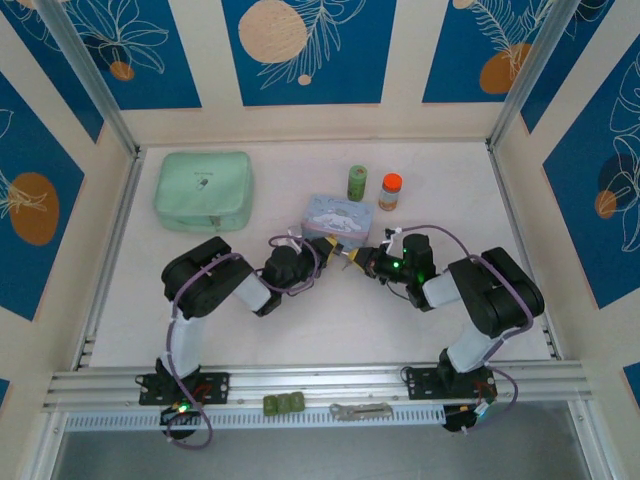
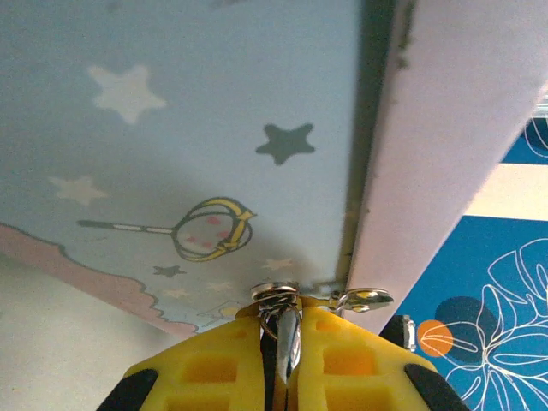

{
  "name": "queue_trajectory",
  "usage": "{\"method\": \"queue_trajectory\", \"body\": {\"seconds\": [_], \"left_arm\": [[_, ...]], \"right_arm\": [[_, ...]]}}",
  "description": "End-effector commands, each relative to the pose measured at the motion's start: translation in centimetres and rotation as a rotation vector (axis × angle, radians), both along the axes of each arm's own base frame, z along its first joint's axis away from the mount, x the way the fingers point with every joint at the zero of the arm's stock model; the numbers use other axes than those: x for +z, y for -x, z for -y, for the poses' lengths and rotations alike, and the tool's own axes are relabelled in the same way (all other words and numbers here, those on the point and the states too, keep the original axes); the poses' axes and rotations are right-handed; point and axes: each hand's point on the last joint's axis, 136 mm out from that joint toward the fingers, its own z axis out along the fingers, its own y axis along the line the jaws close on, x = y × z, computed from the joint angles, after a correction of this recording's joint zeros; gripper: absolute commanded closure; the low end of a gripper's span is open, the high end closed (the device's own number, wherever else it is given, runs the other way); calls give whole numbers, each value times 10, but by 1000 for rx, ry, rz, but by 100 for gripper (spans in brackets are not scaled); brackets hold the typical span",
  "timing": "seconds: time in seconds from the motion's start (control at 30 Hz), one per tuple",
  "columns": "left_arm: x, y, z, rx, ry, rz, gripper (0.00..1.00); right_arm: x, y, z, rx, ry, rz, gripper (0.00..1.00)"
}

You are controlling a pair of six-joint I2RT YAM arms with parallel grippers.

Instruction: Unlock the padlock with the key

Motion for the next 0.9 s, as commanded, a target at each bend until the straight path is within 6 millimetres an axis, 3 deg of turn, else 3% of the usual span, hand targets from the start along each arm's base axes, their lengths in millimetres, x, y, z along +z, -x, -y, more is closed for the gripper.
{"method": "queue_trajectory", "body": {"seconds": [0.0, 0.33, 0.7, 0.87], "left_arm": [[72, 29, 34, -174, 179, 114, 100], [87, 30, 36, -180, 209, 131, 100], [75, 29, 31, -160, 172, 132, 100], [79, 31, 37, -185, 177, 142, 100]], "right_arm": [[14, -1, -13, 59, -85, 2, 100], [10, 4, -14, 129, -179, 45, 100], [28, 5, -6, 98, -178, 100, 100], [31, 6, -16, 144, -159, 137, 100]]}}
